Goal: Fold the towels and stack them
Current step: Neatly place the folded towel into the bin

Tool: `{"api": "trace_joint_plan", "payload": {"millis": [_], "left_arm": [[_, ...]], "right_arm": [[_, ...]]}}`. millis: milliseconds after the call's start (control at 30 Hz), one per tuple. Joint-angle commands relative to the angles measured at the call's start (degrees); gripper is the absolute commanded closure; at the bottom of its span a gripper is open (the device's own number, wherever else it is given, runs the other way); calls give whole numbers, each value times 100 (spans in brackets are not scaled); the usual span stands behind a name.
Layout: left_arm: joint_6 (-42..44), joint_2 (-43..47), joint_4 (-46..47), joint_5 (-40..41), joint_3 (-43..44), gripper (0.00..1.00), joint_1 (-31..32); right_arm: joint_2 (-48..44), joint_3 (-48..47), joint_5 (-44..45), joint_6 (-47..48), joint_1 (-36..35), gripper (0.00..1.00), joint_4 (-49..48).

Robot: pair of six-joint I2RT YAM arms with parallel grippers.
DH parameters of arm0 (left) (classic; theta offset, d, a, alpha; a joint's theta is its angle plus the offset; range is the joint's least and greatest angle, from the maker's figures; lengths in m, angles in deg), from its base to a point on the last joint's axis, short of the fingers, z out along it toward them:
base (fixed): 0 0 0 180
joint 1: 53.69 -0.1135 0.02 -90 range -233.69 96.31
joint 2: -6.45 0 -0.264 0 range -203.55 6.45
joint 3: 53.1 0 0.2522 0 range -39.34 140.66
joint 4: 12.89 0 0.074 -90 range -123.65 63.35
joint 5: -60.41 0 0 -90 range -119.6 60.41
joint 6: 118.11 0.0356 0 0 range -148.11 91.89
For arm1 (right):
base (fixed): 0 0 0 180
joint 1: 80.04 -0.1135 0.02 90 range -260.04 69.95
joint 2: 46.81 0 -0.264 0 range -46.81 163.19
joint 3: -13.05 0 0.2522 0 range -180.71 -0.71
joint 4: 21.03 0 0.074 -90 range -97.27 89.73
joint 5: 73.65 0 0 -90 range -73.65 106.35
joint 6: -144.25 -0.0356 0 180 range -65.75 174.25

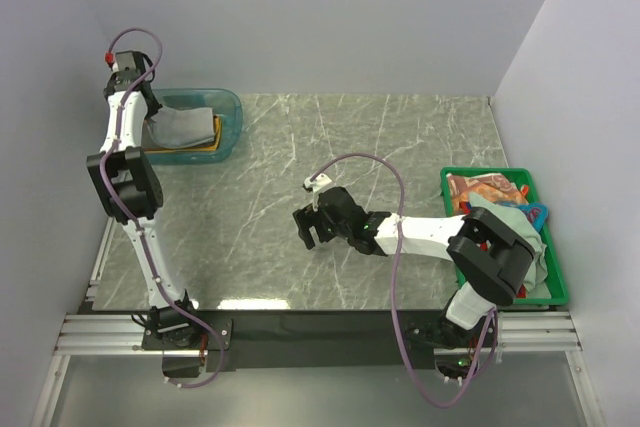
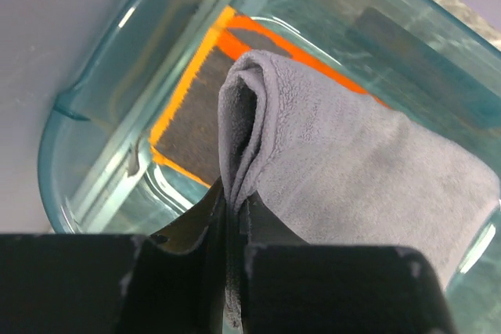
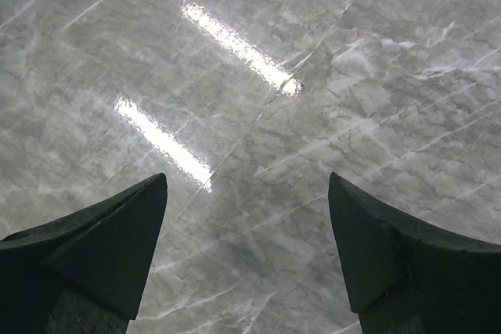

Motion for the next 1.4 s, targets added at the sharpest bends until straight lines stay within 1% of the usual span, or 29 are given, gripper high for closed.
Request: {"api": "trace_joint_plan", "payload": {"millis": [0, 100, 133, 167, 200, 233, 267, 333, 400, 500, 633, 700, 733, 800, 867, 967, 1067, 1133, 1200, 1233, 1300, 1333, 1367], "left_arm": [[294, -103, 340, 359, 225, 88, -19], [374, -138, 516, 289, 190, 86, -19], [391, -173, 559, 271, 190, 80, -11], [417, -225, 577, 271, 190, 77, -11], [426, -261, 604, 289, 181, 71, -11], [435, -287, 613, 332, 181, 63, -11], [435, -340, 639, 367, 181, 58, -19], [418, -358, 691, 552, 155, 45, -19], [383, -331, 753, 832, 137, 42, -11], [269, -191, 911, 1088, 58, 40, -28], [-38, 46, 868, 1501, 31, 24, -20], [-153, 204, 763, 1327, -3, 23, -28], [-293, 396, 771, 978, -91, 24, -2], [-364, 626, 885, 607, -511, 26, 77], [-522, 880, 920, 308, -741, 27, 314], [-733, 934, 771, 218, -909, 25, 744], [-786, 794, 648, 367, -891, 26, 1201], [-734, 593, 621, 631, -830, 30, 1490], [-734, 417, 516, 824, -647, 33, 1588], [-725, 233, 481, 807, -567, 38, 1632], [-708, 65, 428, 798, -365, 42, 1659], [-646, -23, 437, 851, -321, 48, 1703], [-611, -154, 454, 886, -277, 49, 1729]], "right_arm": [[37, -230, -25, 71, 15, 11, -61], [46, -247, -25, 71, 6, 11, -61], [54, -256, -34, 71, 15, 11, -52], [72, -256, -34, 71, 6, 11, -43], [72, -265, -34, 71, 15, 11, -43], [72, -265, -34, 71, 15, 11, -43], [81, -265, -34, 71, 15, 11, -43], [89, -274, -42, 71, 6, 11, -26], [89, -282, -51, 80, 15, 11, -35], [89, -282, -51, 80, -2, 11, -35], [81, -274, -42, 80, -2, 11, -35], [72, -265, -42, 89, -2, 11, -43], [72, -274, -42, 80, -2, 11, -35], [98, -300, -51, 89, -2, 11, -17], [116, -309, -51, 89, -2, 11, 0], [142, -335, -43, 98, -11, 11, 9], [107, -318, -34, 98, -11, 11, 9], [98, -309, -42, 98, -20, 11, 1], [98, -318, -51, 107, -20, 11, 9], [98, -318, -51, 115, -20, 12, 9], [107, -326, -69, 124, -20, 12, 18], [116, -335, -78, 115, -20, 12, 27], [125, -353, -86, 141, -20, 12, 44]]}}
